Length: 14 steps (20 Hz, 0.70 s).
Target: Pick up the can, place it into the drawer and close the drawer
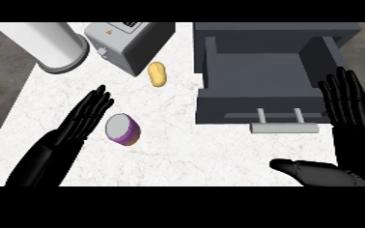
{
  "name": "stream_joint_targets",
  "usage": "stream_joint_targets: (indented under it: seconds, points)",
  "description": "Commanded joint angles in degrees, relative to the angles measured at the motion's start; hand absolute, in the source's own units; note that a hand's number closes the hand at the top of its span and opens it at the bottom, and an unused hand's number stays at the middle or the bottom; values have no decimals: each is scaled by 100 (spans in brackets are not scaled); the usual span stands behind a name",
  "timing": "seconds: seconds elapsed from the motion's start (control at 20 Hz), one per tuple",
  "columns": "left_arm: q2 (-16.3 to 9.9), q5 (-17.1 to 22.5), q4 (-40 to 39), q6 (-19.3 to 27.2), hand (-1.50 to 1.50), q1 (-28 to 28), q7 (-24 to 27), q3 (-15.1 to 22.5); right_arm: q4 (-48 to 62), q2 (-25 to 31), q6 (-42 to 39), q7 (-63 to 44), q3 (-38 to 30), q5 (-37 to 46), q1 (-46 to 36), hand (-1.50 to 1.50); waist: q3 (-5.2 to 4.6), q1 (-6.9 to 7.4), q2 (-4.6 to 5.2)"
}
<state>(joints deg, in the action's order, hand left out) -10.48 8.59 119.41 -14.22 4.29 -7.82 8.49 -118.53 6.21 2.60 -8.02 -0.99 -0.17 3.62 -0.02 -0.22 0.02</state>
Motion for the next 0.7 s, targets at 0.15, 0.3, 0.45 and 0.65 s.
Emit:
stream_joint_targets:
  seconds: [0.15,0.3,0.45,0.65]
  points:
    - [-86,238,421,-228,-150,227,-726,-6,-696,75,-82,-825,-176,-167,374,-150,2,14,-10]
    - [-162,490,418,-309,-150,162,-919,-286,-299,-278,-161,101,241,192,1005,-150,3,7,-9]
    - [-17,694,381,-221,-150,-8,-1243,-361,-336,-89,-341,-26,-180,-171,916,-150,3,5,-7]
    - [40,517,391,-214,-150,4,-1350,-435,-135,-160,-218,-124,-175,54,503,-150,2,20,-5]
